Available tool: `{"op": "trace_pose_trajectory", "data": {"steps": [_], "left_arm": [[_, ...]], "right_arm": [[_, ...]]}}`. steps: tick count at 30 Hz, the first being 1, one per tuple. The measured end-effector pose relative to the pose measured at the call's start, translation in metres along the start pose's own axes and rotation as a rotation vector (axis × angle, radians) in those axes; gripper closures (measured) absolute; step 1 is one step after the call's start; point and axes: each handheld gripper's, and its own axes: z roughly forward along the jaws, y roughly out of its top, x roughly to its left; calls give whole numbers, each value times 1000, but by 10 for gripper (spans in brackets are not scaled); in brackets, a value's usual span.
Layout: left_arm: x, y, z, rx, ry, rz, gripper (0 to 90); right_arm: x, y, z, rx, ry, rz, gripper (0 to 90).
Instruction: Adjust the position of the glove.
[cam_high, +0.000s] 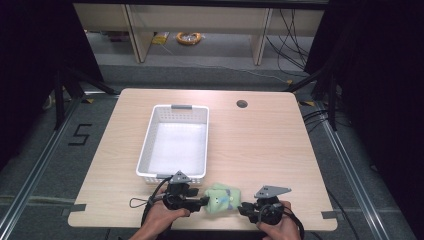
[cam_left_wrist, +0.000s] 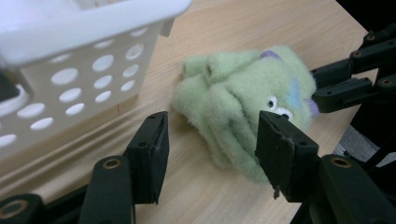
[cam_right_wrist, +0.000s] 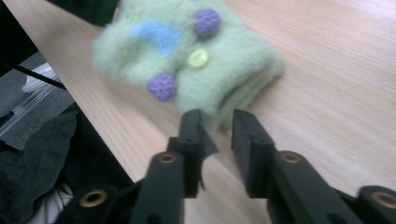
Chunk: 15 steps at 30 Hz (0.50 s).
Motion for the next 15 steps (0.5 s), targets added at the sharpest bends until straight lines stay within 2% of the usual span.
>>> {"op": "trace_pose_trajectory", "data": {"steps": [2, 4, 5, 8, 9, 11, 12, 14, 15], "left_arm": [[1, 0, 0, 6, -11, -24, 427], [2, 0, 0, 0, -15, -38, 413], [3, 0, 1, 2, -12, -35, 410], [4, 1, 4, 12, -14, -47, 408], [4, 0, 6, 18, -14, -49, 408], [4, 1, 9, 16, -26, -67, 412], [4, 2, 10, 21, -31, -79, 413], [3, 3, 13, 20, -41, -75, 424], [3, 4, 14, 32, -43, -60, 431]], "right_arm": [[-3, 2, -3, -14, 13, 15, 691], [-6, 4, -7, -34, 0, 19, 627], [-8, 6, -10, -59, 27, 36, 585], [-9, 11, -14, -90, 31, 63, 543], [-7, 13, -15, -82, 18, 84, 531], [-11, 17, -9, -90, 20, 70, 513], [-10, 19, -5, -90, 33, 101, 512], [-13, 22, 1, -68, 33, 84, 512], [-13, 23, 6, -54, 35, 82, 512]]}}
